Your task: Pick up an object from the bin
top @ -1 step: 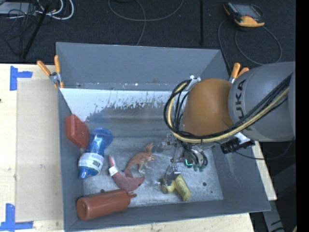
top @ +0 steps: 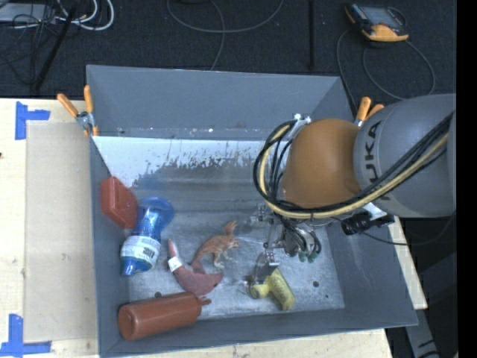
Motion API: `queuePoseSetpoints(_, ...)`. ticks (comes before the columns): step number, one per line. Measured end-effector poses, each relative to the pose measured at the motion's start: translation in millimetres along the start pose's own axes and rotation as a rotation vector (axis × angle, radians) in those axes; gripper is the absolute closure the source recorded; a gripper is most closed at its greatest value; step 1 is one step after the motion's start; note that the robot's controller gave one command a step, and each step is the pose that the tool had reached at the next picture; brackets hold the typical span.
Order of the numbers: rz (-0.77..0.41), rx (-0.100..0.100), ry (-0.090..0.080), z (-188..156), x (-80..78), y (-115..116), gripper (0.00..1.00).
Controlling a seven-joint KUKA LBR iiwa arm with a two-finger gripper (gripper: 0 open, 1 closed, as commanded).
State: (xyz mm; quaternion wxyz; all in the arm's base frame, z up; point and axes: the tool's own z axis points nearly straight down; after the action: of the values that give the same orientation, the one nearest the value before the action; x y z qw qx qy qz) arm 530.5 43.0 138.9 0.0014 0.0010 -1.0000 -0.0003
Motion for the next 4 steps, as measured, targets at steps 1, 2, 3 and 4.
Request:
queuePoseSetpoints(1, -0.077, 0.001, -0.009, 48, -36.3, 43, 0.0)
queuePoseSetpoints(2, -0.102, 0.001, 0.0, 43, -43.0, 55, 0.0)
queuePoseSetpoints(3, -0.066, -0.001, -0.008, 27, -52.9, 54, 0.0)
queuePoseSetpoints(4, -0.161, 0.001, -0.004, 62, -67.3, 58, 0.0)
